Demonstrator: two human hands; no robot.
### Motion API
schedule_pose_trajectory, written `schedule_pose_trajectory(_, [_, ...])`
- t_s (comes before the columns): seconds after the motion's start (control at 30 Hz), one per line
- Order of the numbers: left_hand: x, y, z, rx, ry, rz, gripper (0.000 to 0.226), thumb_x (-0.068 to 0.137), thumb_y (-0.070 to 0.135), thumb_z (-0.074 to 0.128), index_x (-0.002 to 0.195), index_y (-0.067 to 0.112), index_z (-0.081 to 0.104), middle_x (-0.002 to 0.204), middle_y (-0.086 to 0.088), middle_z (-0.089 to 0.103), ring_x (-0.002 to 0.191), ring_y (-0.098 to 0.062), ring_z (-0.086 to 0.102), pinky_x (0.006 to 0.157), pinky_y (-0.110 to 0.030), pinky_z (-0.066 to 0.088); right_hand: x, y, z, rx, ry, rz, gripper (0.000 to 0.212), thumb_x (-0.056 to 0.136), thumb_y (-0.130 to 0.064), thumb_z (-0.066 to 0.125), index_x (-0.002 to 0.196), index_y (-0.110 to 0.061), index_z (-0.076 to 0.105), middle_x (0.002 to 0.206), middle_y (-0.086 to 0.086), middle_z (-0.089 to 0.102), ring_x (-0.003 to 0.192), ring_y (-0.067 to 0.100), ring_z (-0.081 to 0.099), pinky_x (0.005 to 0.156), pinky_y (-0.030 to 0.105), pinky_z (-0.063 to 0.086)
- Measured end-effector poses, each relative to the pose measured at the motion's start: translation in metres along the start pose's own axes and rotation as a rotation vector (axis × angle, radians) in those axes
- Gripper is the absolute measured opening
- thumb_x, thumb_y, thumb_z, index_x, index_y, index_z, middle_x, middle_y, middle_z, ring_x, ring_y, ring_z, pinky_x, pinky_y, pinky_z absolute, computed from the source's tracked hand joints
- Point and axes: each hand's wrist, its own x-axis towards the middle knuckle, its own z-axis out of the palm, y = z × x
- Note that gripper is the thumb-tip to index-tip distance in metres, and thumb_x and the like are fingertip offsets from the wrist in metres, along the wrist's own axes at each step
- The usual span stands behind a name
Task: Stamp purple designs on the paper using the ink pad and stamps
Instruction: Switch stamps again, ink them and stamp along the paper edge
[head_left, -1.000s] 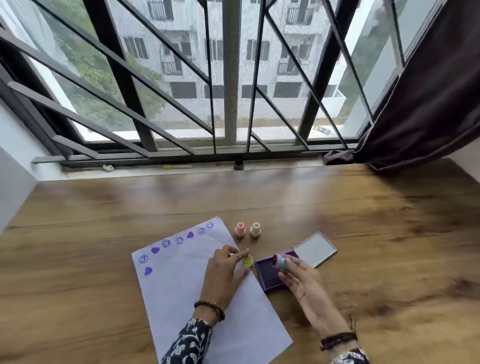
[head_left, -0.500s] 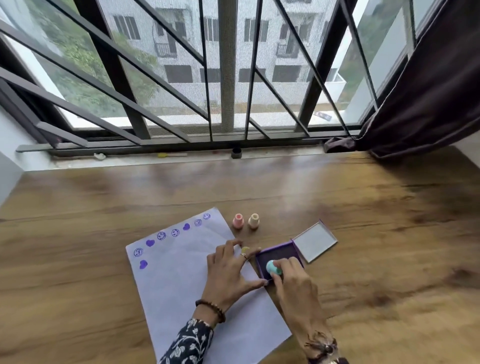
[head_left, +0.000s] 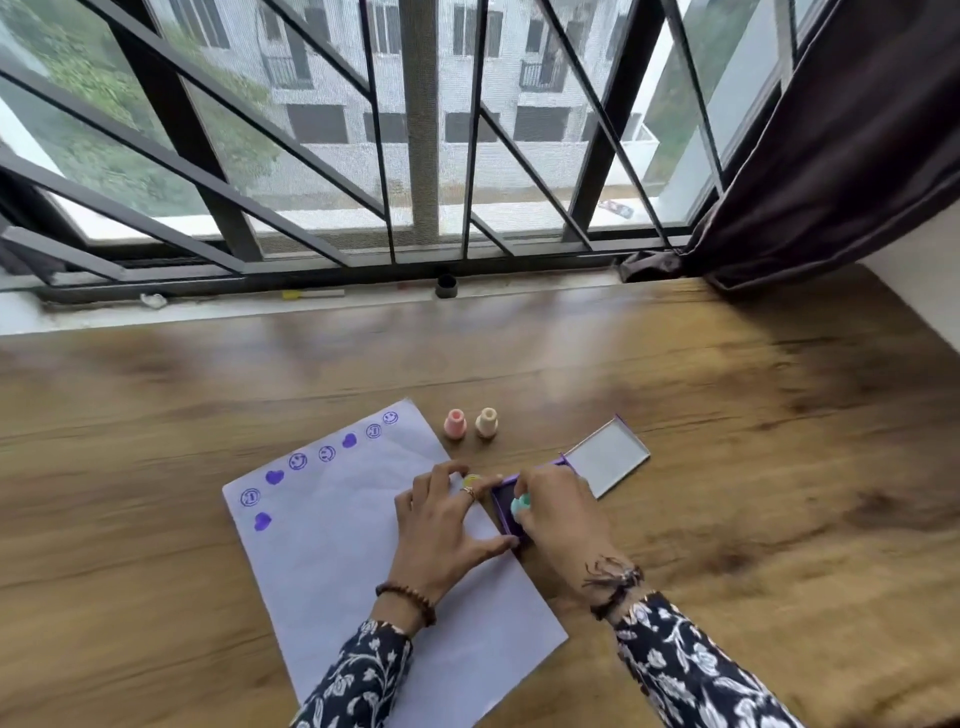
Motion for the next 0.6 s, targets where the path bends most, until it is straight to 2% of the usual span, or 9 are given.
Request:
schedule_pose_trajectory(0.17, [-0.001, 0.003, -0.001, 0.012, -0.015, -0.014, 0.065, 0.065, 0.068, 0.06, 0.125, 0.049, 0.04, 0.134, 0.005, 0.035, 0.124, -0.016, 0.029, 0.095, -0.032, 0.021, 0.006, -0.004, -0.001, -0.06, -0.022, -0.009, 0.021, 0.08, -0.004, 0.05, 0.096, -0.006, 0.064, 0.108, 0.018, 0.064, 0.103, 0.036, 0.058, 0.078, 0.036, 0.049])
schedule_pose_trajectory(0.27, [-0.008, 0.003, -0.005, -0.004, -0.033, 0.027, 0.075, 0.073, 0.061, 0.058, 0.137, 0.037, 0.028, 0.14, 0.002, 0.032, 0.129, -0.017, 0.029, 0.102, -0.032, 0.022, -0.003, 0.0, 0.005, -0.062, 0.009, -0.015, 0.016, 0.085, -0.009, 0.049, 0.099, -0.009, 0.058, 0.112, 0.015, 0.061, 0.103, 0.035, 0.058, 0.083, 0.04, 0.048])
schedule_pose_trajectory(0.33, [-0.018, -0.006, -0.015, -0.065, 0.032, 0.06, 0.075, 0.077, 0.056, 0.058, 0.139, 0.031, 0.025, 0.142, 0.003, 0.034, 0.129, -0.017, 0.031, 0.103, -0.03, 0.022, -0.013, -0.002, 0.006, -0.025, 0.079, -0.004, 0.014, 0.087, -0.014, 0.05, 0.099, -0.012, 0.056, 0.111, 0.011, 0.061, 0.1, 0.033, 0.059, 0.081, 0.039, 0.049])
schedule_pose_trajectory(0.43, [-0.039, -0.036, -0.043, -0.055, 0.175, 0.053, 0.068, 0.079, 0.049, 0.06, 0.137, 0.026, 0.032, 0.14, 0.001, 0.04, 0.127, -0.02, 0.037, 0.101, -0.032, 0.026, -0.031, -0.027, 0.006, 0.238, 0.204, 0.03, 0.014, 0.082, -0.022, 0.061, 0.095, -0.02, 0.064, 0.1, 0.006, 0.069, 0.093, 0.025, 0.062, 0.073, 0.03, 0.045])
schedule_pose_trajectory(0.53, [-0.064, -0.082, -0.072, -0.012, 0.303, -0.084, 0.067, 0.076, 0.042, 0.068, 0.134, 0.022, 0.04, 0.137, -0.004, 0.047, 0.126, -0.026, 0.042, 0.099, -0.041, 0.032, -0.042, -0.076, 0.019, 0.539, 0.211, -0.021, 0.013, 0.075, -0.025, 0.072, 0.087, -0.022, 0.069, 0.085, 0.001, 0.069, 0.078, 0.013, 0.063, 0.065, 0.016, 0.039])
schedule_pose_trajectory(0.6, [-0.078, -0.112, -0.089, 0.023, 0.295, -0.19, 0.072, 0.075, 0.045, 0.068, 0.136, 0.024, 0.037, 0.142, -0.001, 0.043, 0.131, -0.024, 0.035, 0.101, -0.042, 0.028, -0.044, -0.109, 0.035, 0.607, 0.192, -0.089, 0.013, 0.076, -0.023, 0.072, 0.088, -0.019, 0.068, 0.087, 0.002, 0.067, 0.075, 0.011, 0.061, 0.068, 0.014, 0.042])
